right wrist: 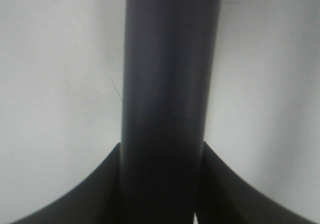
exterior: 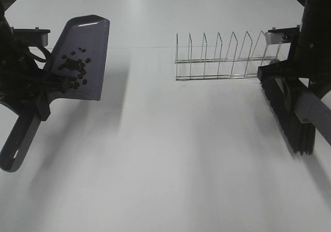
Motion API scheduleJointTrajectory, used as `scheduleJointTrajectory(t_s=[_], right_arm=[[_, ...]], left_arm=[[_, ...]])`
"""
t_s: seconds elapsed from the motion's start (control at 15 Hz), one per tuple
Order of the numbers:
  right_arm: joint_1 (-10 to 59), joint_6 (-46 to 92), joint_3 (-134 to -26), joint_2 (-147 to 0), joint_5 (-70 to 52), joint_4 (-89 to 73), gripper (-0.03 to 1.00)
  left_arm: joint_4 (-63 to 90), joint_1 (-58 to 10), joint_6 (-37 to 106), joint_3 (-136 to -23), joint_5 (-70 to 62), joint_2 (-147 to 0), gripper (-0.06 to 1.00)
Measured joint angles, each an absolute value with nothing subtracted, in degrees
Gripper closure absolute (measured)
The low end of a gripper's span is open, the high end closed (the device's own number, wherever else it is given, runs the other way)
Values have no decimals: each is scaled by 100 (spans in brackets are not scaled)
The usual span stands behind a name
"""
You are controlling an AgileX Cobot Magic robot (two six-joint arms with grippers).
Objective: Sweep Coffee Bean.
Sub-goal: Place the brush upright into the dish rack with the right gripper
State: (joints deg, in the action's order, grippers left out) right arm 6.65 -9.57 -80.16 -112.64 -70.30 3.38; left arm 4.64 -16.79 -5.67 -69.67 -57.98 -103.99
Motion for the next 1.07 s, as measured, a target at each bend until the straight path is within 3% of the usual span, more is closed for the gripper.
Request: scheduleJointTrajectory(t_s=[0.6,1.07], right_arm=[[665,-877,-10199,-12571,-7036,584,65],[665,-688,-10903,-13270,-7059,642,65]], left_arm=[[470,-1679,-584,-6967,-5793,-10399,62],[504,-1679,-590,-6967,-5770,-10399,62]])
